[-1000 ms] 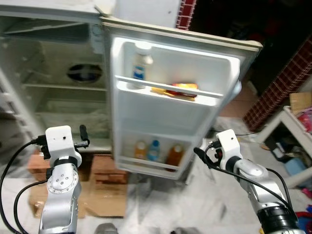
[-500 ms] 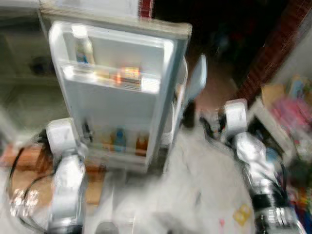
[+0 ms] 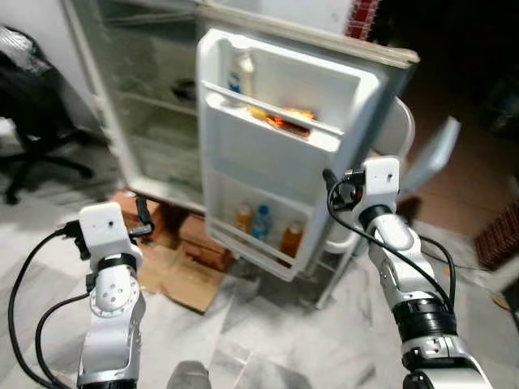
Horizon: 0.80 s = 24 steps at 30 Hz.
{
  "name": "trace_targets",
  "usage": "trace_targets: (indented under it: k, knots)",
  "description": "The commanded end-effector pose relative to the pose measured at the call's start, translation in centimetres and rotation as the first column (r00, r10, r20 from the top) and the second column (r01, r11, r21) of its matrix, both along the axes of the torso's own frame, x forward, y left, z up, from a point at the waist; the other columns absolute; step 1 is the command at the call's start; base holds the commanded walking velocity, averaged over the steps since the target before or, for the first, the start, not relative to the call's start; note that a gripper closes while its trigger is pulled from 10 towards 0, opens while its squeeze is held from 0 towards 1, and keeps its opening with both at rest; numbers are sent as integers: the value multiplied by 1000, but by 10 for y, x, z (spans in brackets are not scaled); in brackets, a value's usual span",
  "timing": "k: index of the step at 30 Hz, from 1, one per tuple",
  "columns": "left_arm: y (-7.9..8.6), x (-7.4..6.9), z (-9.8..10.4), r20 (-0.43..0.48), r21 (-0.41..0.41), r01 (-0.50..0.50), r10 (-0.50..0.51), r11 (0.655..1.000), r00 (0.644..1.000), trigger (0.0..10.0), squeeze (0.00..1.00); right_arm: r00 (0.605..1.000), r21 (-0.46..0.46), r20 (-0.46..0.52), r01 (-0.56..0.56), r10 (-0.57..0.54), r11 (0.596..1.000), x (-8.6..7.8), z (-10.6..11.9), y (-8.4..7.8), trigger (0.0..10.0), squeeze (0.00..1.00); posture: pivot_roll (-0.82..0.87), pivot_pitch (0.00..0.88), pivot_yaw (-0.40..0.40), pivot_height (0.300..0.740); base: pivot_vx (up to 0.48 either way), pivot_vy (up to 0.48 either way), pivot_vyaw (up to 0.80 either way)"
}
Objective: Restocking fridge
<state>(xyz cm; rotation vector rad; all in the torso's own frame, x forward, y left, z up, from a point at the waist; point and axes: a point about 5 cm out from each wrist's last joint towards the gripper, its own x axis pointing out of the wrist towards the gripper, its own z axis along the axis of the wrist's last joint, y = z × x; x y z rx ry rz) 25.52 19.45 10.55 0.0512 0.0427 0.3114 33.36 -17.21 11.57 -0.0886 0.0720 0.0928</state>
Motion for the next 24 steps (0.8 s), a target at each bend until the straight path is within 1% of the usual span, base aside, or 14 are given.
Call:
trace_targets:
  k: [1, 5, 9, 11, 14, 16, 17, 18, 19, 20, 21, 22, 23, 24]
  knots:
    - [-1, 1, -1, -8, 3, 12, -12, 1000, 1000, 10000, 0, 999, -1, 40, 6, -6, 1000, 6, 10, 2, 10000, 0, 105, 0, -78, 740, 0, 0, 788]
    - [-1, 1, -1, -13, 27, 14, -13, 1000, 1000, 10000, 0, 997, -6, 73, 19, -19, 1000, 7, 16, 2, 10000, 0, 107, 0, -82, 740, 367, 0, 763]
    - [-1, 0, -2, -15, 21, 10, -9, 1000, 1000, 10000, 0, 997, -4, 71, 28, -28, 1000, 6, 14, -1, 10000, 0, 106, 0, -82, 740, 398, -205, 0]
    - [-2, 0, -2, -16, 20, 12, -11, 1000, 1000, 10000, 0, 999, -19, 51, 9, -8, 1000, 4, 9, -4, 10000, 0, 106, 0, -83, 740, 382, -289, 0]
    - [-2, 1, -2, -19, 17, 12, -12, 1000, 1000, 10000, 0, 981, 36, -105, -162, 165, 986, -6, -18, 1, 10000, 0, 105, 0, -84, 740, 377, -294, 0]
    - [-2, 1, -2, -19, 17, 12, -12, 1000, 1000, 10000, 0, 981, 36, -105, -162, 165, 986, -6, -18, 1, 10000, 0, 105, 0, -84, 740, 375, -296, 0]
    - [-2, 1, -2, -19, 16, 12, -12, 1000, 1000, 10000, 0, 951, 68, -160, -258, 265, 964, -13, -27, 5, 10000, 0, 107, 0, -85, 740, 375, -296, 0]
    - [-1, 1, -3, -19, 15, 10, -10, 1000, 1000, 10000, 0, 881, 96, -211, -413, 424, 906, -27, -36, 10, 10000, 0, 108, 0, -85, 740, 349, -326, 0]
    - [-1, 0, -3, -19, 12, 7, -7, 1000, 1000, 10000, 0, 782, 115, -269, -553, 562, 825, -43, -45, 11, 10000, 0, 109, 0, -86, 740, 244, 0, 0]
    - [-1, 0, -3, -19, 12, 7, -7, 1000, 1000, 10000, 0, 782, 115, -269, -553, 562, 825, -43, -45, 11, 10000, 0, 109, 0, -86, 740, 244, 0, 0]
    - [-1, 0, -3, -19, 10, 6, -6, 1000, 1000, 10000, 0, 700, 139, -308, -637, 644, 759, -56, -52, 12, 10000, 0, 109, 0, -86, 740, 244, 0, 0]
    - [-1, 0, -3, -21, 10, 3, -3, 1000, 1000, 10000, 0, 582, 150, -397, -721, 709, 676, -72, -62, 3, 10000, 0, 111, 0, -87, 740, 0, 0, 0]
    - [-1, 0, -3, -22, 11, 2, -2, 1000, 1000, 10000, 0, 560, 153, -421, -732, 714, 664, -75, -64, -1, 10000, 0, 111, 0, -87, 740, 0, 0, 0]
    - [-1, 0, -3, -22, 11, 2, -2, 1000, 1000, 10000, 0, 560, 153, -421, -732, 714, 664, -75, -64, -1, 10000, 0, 111, 0, -87, 740, 0, 0, 0]
